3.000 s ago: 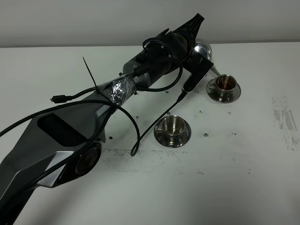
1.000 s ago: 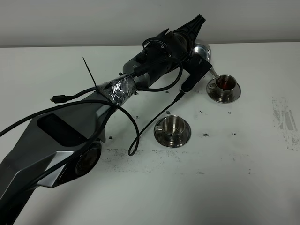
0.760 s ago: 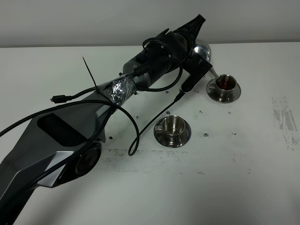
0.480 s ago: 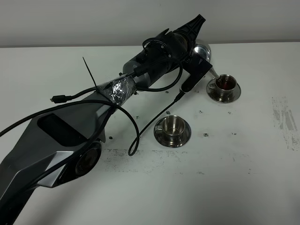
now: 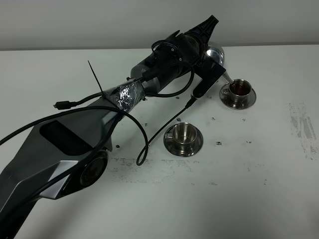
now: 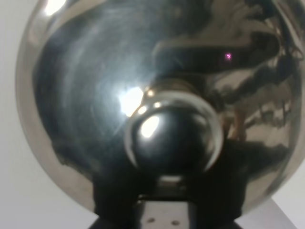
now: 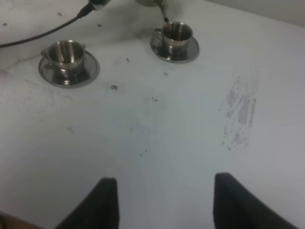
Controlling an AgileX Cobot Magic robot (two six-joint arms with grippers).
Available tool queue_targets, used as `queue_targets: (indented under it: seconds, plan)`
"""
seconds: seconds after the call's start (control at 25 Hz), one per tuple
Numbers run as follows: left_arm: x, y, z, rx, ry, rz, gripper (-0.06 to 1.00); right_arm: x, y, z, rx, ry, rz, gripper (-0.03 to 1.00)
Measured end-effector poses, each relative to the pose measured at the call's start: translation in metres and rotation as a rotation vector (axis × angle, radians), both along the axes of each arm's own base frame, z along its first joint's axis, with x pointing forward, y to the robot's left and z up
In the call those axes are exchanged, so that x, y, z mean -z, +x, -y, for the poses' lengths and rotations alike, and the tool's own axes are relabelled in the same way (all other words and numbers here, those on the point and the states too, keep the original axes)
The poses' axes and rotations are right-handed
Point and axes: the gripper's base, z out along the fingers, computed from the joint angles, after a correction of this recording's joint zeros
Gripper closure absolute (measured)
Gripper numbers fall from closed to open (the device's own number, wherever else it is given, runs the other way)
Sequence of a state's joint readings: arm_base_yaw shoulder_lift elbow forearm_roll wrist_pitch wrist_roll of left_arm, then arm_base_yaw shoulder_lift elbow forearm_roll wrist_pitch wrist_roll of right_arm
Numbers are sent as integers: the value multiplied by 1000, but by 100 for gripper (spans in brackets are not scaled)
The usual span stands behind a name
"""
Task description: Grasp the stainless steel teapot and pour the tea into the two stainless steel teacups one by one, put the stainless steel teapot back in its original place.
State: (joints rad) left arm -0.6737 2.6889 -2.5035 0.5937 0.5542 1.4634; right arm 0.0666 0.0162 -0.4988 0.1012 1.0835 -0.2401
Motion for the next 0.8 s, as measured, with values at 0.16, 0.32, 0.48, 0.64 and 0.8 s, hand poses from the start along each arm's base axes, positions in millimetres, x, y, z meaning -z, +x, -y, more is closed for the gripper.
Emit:
queue_targets:
  seconds: [0.16,0.32,0.48,0.64,0.8]
  plan:
    - [0,0,0,0,0,0,77,0,0,0,0,0,0,54]
    - [0,0,0,0,-1,-1,77,0,0,0,0,0,0,54]
    - [0,0,0,0,-2,-2,77,0,0,0,0,0,0,54]
    - [0,0,0,0,-2,-2,77,0,0,0,0,0,0,54]
    - [0,0,0,-1,-4,-3,77,0,0,0,0,0,0,54]
